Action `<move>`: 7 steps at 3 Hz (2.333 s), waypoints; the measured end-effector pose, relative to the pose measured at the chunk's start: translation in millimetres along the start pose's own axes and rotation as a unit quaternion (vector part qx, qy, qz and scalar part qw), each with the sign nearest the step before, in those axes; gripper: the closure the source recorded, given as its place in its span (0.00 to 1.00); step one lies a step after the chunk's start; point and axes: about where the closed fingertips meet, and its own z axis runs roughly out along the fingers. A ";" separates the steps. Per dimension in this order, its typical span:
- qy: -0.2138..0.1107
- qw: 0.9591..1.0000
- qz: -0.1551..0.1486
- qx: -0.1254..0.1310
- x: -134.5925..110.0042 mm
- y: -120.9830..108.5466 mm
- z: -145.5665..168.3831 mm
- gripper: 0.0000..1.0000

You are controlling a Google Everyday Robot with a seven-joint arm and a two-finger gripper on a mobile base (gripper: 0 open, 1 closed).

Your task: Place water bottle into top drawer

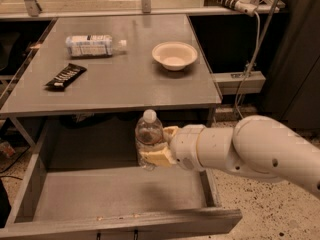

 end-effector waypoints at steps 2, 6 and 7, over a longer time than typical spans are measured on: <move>-0.009 1.000 0.024 -0.009 39.1 6.9 35.3 1.00; -0.041 0.997 0.054 -0.032 79.2 9.7 96.6 1.00; -0.041 0.997 0.065 -0.032 82.3 9.3 100.6 1.00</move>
Offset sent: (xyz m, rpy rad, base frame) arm 0.0070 0.0226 -0.0868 0.0766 0.0580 -0.0079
